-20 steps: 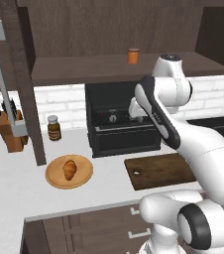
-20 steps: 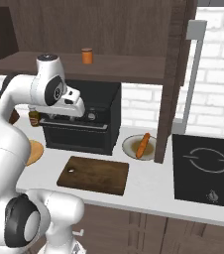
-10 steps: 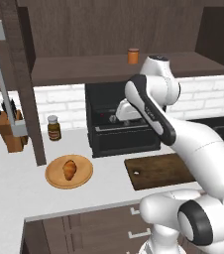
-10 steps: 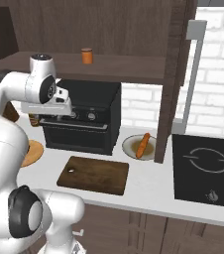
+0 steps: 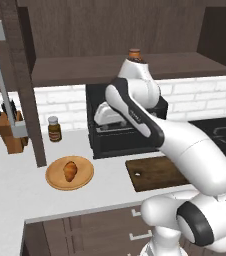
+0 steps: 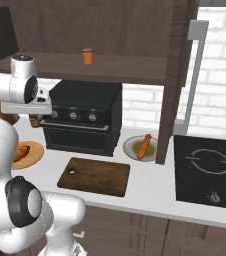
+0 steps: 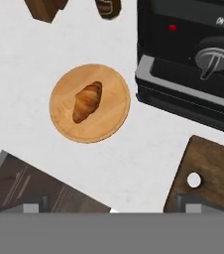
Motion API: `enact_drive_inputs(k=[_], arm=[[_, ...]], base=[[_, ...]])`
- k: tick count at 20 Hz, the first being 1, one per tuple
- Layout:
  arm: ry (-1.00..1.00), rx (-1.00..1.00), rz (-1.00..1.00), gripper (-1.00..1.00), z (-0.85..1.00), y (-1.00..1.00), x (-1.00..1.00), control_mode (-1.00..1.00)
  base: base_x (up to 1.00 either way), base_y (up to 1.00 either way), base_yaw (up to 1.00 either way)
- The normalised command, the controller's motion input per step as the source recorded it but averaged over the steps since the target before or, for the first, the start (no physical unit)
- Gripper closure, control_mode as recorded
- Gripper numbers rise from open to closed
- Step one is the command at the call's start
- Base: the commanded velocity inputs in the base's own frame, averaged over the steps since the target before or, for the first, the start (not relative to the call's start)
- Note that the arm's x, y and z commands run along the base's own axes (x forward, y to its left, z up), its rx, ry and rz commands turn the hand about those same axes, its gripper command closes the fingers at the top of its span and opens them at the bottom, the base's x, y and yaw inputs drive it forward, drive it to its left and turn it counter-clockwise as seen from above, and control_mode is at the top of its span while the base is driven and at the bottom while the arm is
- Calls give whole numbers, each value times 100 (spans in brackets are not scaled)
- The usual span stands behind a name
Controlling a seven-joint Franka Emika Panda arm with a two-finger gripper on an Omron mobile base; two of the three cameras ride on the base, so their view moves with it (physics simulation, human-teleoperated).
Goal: From the different types of pastries on the counter, select a croissant and place it on the cutting board. Then retrieve a jar of jam from the cabinet and place it alongside the croissant on the cutting board.
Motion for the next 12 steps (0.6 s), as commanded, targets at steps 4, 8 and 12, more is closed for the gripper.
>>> enact_drive_inputs(k=[4, 8, 12], arm=[[0, -8, 0, -100, 0, 100, 0, -100], [0, -7, 0, -100, 0, 83, 0, -100], [0, -5, 0, -100, -12, 51, 0, -100]], base=[[0, 0, 0], [0, 0, 0], [0, 0, 0]])
